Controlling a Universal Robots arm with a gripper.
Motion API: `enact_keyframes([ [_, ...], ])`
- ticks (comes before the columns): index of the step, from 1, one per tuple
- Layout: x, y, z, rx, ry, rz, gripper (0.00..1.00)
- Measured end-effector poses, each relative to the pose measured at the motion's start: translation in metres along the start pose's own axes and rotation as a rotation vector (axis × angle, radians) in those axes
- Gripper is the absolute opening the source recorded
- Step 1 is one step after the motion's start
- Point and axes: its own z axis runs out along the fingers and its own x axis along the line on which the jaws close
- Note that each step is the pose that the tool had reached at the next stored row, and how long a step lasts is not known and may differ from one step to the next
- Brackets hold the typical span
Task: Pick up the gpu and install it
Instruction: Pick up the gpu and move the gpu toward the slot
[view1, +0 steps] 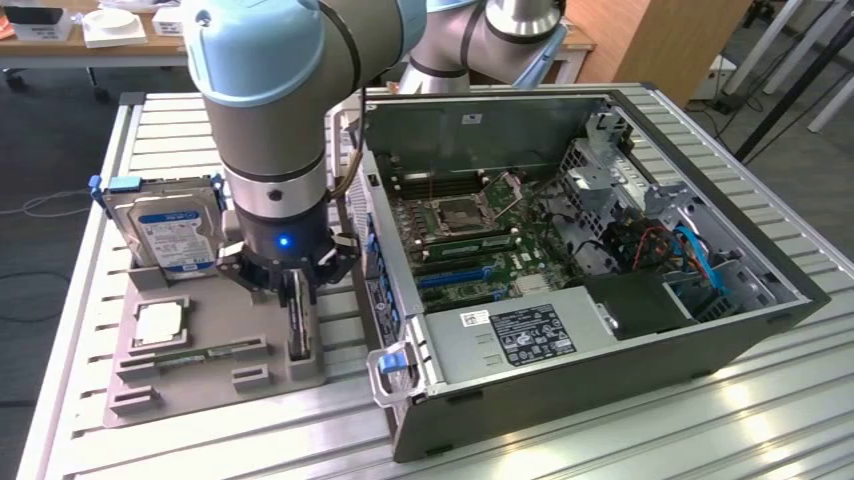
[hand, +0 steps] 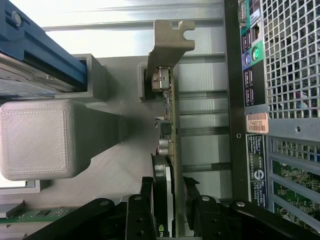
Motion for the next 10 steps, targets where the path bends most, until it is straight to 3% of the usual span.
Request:
enact_keyframes([
  [10, -0.0024, 0.0002, 0.0005, 0.0009, 0.0126, 0.001, 0.38],
])
